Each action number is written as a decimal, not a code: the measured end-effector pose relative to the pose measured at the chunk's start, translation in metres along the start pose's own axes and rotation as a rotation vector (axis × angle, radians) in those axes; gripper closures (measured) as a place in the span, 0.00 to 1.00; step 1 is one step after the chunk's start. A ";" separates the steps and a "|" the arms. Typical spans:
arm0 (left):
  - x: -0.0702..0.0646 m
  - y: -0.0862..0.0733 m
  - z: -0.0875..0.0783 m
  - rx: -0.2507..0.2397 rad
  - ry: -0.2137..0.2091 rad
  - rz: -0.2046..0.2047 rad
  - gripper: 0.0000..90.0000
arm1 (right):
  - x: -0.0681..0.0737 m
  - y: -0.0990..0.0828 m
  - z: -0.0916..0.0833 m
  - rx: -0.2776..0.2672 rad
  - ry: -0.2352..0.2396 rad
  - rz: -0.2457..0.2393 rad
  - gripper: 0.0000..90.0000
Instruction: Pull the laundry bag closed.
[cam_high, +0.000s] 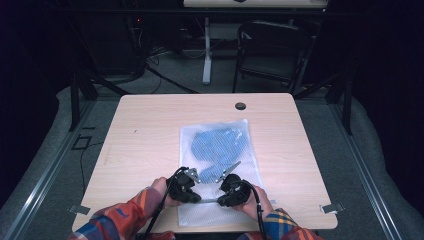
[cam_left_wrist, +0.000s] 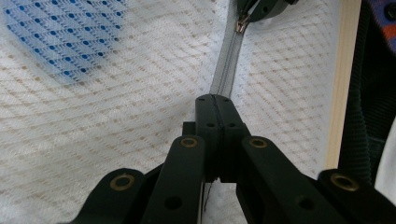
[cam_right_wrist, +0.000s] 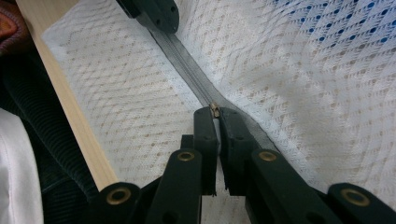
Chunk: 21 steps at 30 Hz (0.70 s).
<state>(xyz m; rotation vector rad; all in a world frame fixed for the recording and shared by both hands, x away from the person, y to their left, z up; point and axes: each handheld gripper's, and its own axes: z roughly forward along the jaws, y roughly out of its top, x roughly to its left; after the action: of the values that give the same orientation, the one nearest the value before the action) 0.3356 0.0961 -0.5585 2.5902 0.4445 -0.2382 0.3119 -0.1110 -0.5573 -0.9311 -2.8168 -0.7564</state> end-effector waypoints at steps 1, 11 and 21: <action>0.000 0.003 0.002 -0.002 -0.010 -0.006 1.00 | 0.000 0.000 0.000 -0.001 -0.001 -0.003 0.96; -0.004 0.005 0.008 -0.018 -0.033 0.004 1.00 | 0.002 0.000 -0.001 0.000 -0.006 -0.015 0.96; -0.007 0.005 0.008 -0.018 -0.010 0.026 1.00 | 0.002 -0.003 -0.007 0.004 -0.023 -0.012 0.96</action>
<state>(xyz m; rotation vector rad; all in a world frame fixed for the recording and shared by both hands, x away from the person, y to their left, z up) 0.3300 0.0862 -0.5617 2.5748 0.4070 -0.2375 0.3079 -0.1155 -0.5519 -0.9288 -2.8452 -0.7462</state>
